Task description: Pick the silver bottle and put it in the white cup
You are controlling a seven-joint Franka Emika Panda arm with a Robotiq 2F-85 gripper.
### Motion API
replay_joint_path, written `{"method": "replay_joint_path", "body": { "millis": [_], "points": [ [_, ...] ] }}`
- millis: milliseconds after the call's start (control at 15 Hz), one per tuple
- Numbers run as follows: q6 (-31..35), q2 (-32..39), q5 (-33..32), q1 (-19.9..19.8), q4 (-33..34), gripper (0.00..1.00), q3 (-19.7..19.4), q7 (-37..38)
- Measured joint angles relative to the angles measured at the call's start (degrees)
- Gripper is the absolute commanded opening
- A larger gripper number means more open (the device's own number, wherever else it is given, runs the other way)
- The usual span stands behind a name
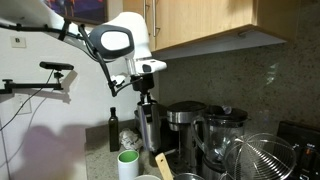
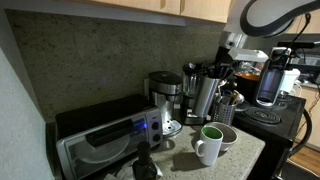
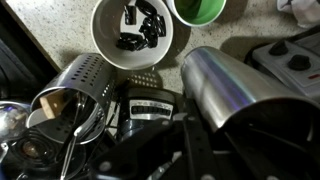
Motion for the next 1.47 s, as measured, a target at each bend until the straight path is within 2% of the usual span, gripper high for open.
{"method": "replay_joint_path", "body": {
  "millis": [267, 733, 1467],
  "points": [
    [-6.3, -1.4, 2.1, -0.4, 0.3, 0.02, -0.8, -6.1],
    [-10.4, -0.9, 5.6, -0.4, 0.4, 0.02, -0.8, -11.9],
    [-14.6, -0.8, 5.2, -0.2, 0.6, 0.02, 0.0, -12.5]
  ]
}}
